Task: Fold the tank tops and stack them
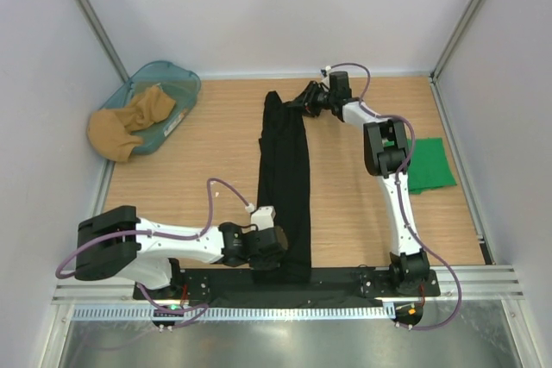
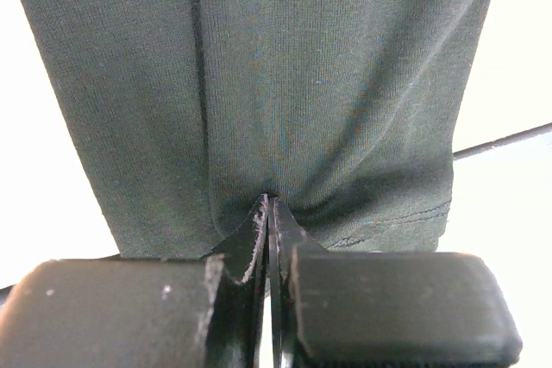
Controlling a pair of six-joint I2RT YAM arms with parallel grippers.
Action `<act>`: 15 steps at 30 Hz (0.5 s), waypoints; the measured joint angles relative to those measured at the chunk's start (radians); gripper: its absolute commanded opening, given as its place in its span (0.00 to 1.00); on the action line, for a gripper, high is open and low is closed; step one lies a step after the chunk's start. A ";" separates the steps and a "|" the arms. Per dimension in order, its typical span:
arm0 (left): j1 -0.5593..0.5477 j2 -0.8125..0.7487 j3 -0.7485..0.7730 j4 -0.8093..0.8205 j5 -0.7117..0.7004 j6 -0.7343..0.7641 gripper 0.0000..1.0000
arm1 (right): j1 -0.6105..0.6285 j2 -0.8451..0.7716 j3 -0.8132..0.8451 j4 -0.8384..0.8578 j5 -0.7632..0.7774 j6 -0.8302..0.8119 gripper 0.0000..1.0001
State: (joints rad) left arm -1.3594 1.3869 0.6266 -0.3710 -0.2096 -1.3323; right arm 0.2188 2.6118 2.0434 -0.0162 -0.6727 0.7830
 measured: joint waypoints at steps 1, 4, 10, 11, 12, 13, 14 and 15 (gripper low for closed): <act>-0.001 -0.002 -0.003 0.003 0.000 -0.002 0.00 | -0.002 0.028 0.032 0.029 -0.004 0.027 0.37; -0.001 -0.008 -0.018 0.020 0.000 -0.011 0.00 | -0.014 0.112 0.130 0.093 -0.025 0.095 0.27; -0.002 -0.011 -0.041 0.050 0.002 -0.029 0.00 | -0.038 0.198 0.245 0.135 -0.001 0.165 0.29; -0.002 -0.010 -0.042 0.054 0.004 -0.030 0.00 | -0.040 0.204 0.249 0.145 0.002 0.174 0.31; -0.002 -0.008 -0.042 0.058 0.006 -0.030 0.00 | -0.043 0.208 0.256 0.155 0.006 0.178 0.32; -0.002 -0.006 -0.042 0.063 0.011 -0.031 0.00 | -0.044 0.212 0.262 0.164 0.010 0.181 0.36; -0.003 -0.003 -0.042 0.066 0.013 -0.031 0.00 | -0.045 0.214 0.270 0.167 0.019 0.182 0.39; -0.003 -0.001 -0.040 0.068 0.016 -0.031 0.00 | -0.047 0.217 0.278 0.171 0.025 0.179 0.41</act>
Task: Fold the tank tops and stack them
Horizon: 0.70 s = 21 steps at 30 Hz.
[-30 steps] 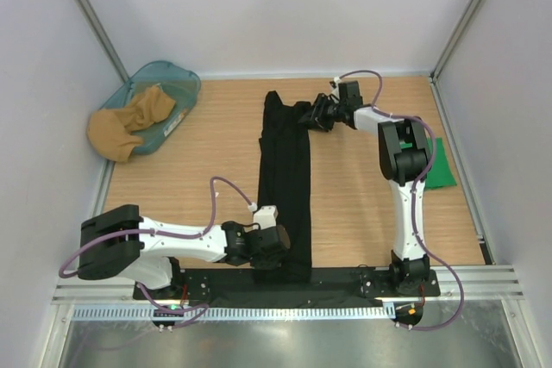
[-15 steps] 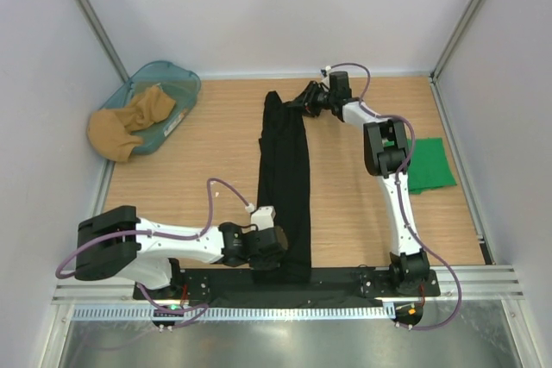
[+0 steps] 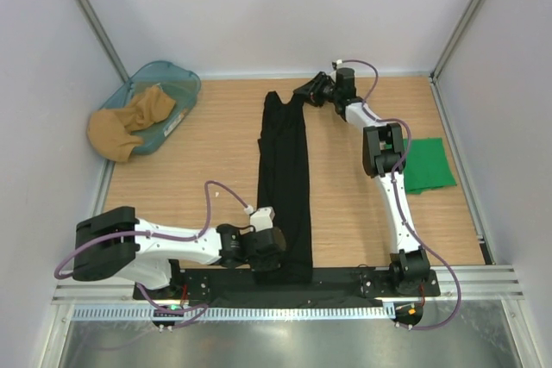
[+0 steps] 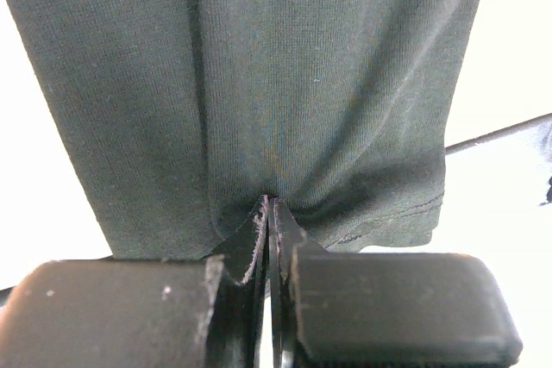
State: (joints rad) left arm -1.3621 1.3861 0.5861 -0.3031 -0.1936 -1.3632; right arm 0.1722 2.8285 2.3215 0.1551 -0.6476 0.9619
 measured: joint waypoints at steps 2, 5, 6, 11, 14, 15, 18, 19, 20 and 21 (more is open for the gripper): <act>0.000 0.003 0.002 0.000 0.003 0.000 0.00 | -0.002 0.000 0.011 0.003 0.025 -0.010 0.48; 0.000 0.008 0.006 0.001 0.004 0.000 0.00 | -0.004 0.000 0.020 0.013 0.052 -0.041 0.48; 0.000 0.010 0.008 0.001 0.003 0.000 0.00 | -0.004 0.000 0.022 0.013 0.061 -0.055 0.49; 0.000 0.030 0.027 -0.001 0.006 0.002 0.00 | -0.005 -0.007 0.024 0.002 0.094 -0.129 0.42; -0.001 0.053 0.048 -0.005 0.010 0.006 0.00 | -0.006 -0.014 0.025 -0.014 0.108 -0.150 0.27; -0.002 0.060 0.056 -0.008 0.010 0.007 0.00 | -0.006 -0.014 0.031 -0.024 0.110 -0.151 0.32; -0.004 0.073 0.085 -0.038 0.004 0.011 0.00 | -0.006 -0.017 0.053 -0.067 0.114 -0.163 0.29; -0.004 0.073 0.094 -0.050 0.001 0.013 0.02 | -0.007 -0.021 0.059 -0.082 0.114 -0.172 0.22; -0.005 0.075 0.102 -0.060 -0.001 0.014 0.03 | -0.007 -0.027 0.059 -0.093 0.116 -0.182 0.14; -0.005 0.077 0.106 -0.068 -0.004 0.016 0.04 | -0.008 -0.037 0.059 -0.111 0.122 -0.189 0.05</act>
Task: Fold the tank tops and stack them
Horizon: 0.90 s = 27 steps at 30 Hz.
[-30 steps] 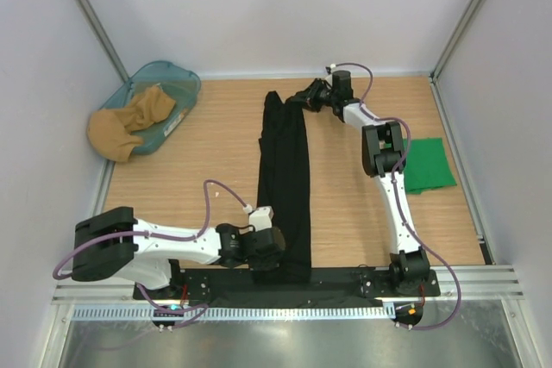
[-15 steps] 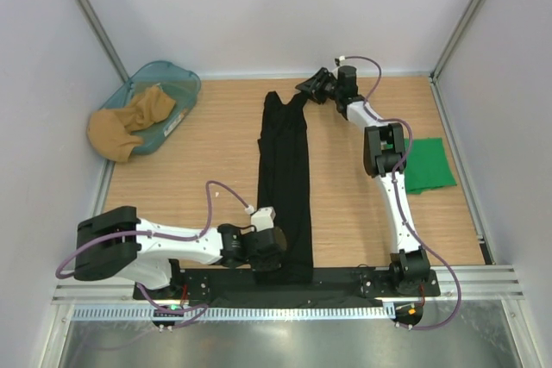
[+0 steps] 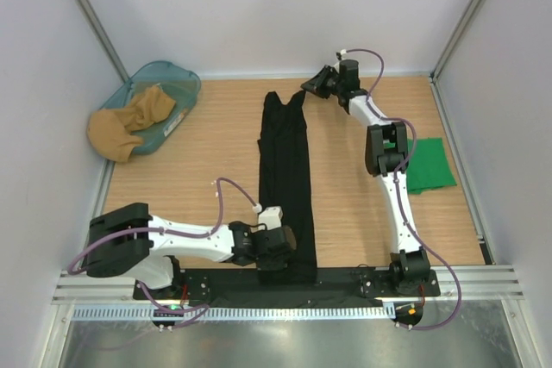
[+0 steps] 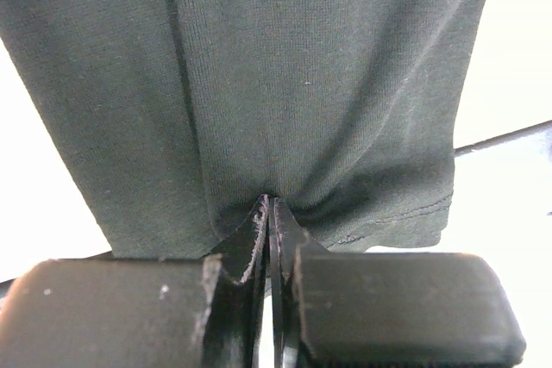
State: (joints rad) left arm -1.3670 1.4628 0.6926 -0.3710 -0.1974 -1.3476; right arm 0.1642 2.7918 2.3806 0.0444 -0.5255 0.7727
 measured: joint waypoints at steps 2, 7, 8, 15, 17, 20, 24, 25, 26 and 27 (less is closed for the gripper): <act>0.002 0.001 0.010 -0.020 -0.005 0.011 0.04 | -0.001 -0.019 -0.001 -0.026 0.015 -0.011 0.02; 0.006 0.001 0.032 -0.090 -0.016 0.042 0.19 | -0.001 -0.081 -0.004 -0.065 0.069 -0.014 0.24; 0.007 0.000 0.039 -0.108 -0.020 0.047 0.22 | -0.001 -0.096 -0.003 -0.076 0.079 -0.012 0.36; 0.109 -0.082 0.055 -0.272 -0.080 0.135 0.51 | -0.002 -0.237 -0.066 -0.180 0.129 -0.064 0.42; 0.151 -0.124 0.075 -0.306 -0.092 0.178 0.54 | -0.003 -0.320 -0.159 -0.211 0.140 -0.084 0.42; 0.167 -0.155 0.134 -0.325 -0.095 0.221 0.59 | -0.003 -0.485 -0.353 -0.256 0.150 -0.111 0.46; 0.183 -0.157 0.211 -0.319 -0.087 0.285 0.63 | 0.011 -0.717 -0.632 -0.310 0.174 -0.145 0.57; 0.203 -0.157 0.217 -0.311 -0.075 0.304 0.63 | 0.021 -0.777 -0.706 -0.322 0.188 -0.153 0.59; 0.234 -0.157 0.217 -0.298 -0.064 0.320 0.63 | 0.036 -0.834 -0.777 -0.340 0.204 -0.163 0.61; 0.265 -0.157 0.216 -0.290 -0.048 0.336 0.64 | 0.051 -0.875 -0.827 -0.357 0.215 -0.174 0.61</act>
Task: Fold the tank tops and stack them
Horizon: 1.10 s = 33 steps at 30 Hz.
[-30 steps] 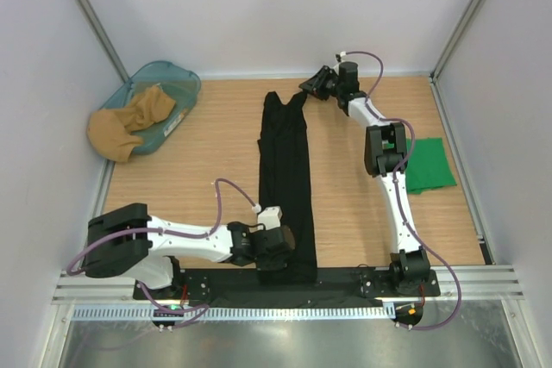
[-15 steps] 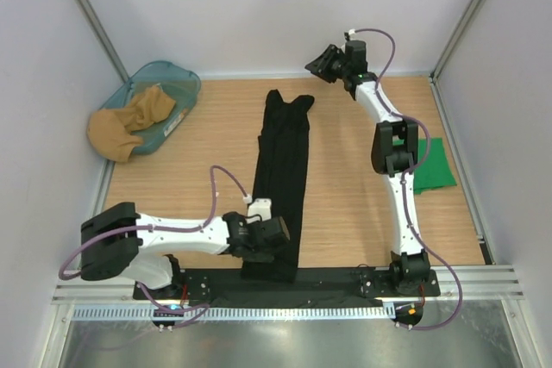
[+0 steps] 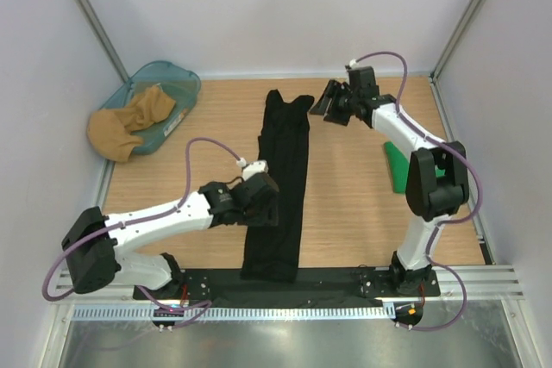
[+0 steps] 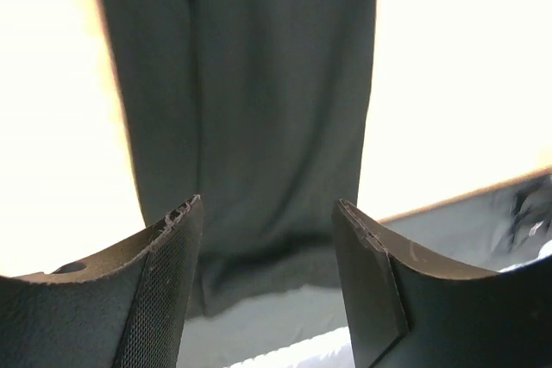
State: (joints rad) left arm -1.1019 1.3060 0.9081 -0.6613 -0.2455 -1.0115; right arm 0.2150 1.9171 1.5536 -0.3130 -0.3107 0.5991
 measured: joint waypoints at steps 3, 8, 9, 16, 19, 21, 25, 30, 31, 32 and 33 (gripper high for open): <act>0.137 0.009 -0.007 0.046 0.047 0.054 0.63 | 0.081 -0.126 -0.174 -0.029 0.053 -0.025 0.60; 0.311 0.112 0.011 0.117 0.096 0.130 0.61 | 0.167 -0.175 -0.311 -0.076 0.093 -0.051 0.55; 0.346 0.144 0.020 0.132 0.116 0.141 0.59 | 0.171 -0.169 -0.319 -0.084 0.105 -0.054 0.55; 0.511 0.364 0.145 0.209 0.174 0.193 0.50 | 0.176 -0.058 -0.256 -0.118 0.194 -0.080 0.53; 0.550 0.443 0.234 0.225 0.179 0.214 0.48 | 0.178 0.017 -0.187 -0.127 0.223 -0.090 0.53; 0.570 0.501 0.298 0.240 0.180 0.226 0.48 | 0.179 0.064 -0.137 -0.134 0.232 -0.093 0.53; 0.604 0.616 0.422 0.251 0.191 0.240 0.48 | 0.182 0.146 -0.056 -0.138 0.249 -0.093 0.53; 0.638 0.750 0.560 0.240 0.195 0.253 0.40 | 0.184 0.218 0.031 -0.159 0.269 -0.093 0.47; 0.640 0.772 0.584 0.239 0.195 0.256 0.36 | 0.184 0.230 0.049 -0.168 0.273 -0.094 0.45; 0.645 0.802 0.619 0.229 0.195 0.256 0.33 | 0.184 0.240 0.067 -0.174 0.280 -0.094 0.43; 0.647 0.825 0.654 0.229 0.196 0.259 0.30 | 0.184 0.250 0.082 -0.177 0.289 -0.094 0.38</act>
State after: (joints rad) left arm -0.4545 2.1307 1.5620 -0.4328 -0.0494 -0.7525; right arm 0.3992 2.1670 1.6360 -0.4896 -0.0216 0.5049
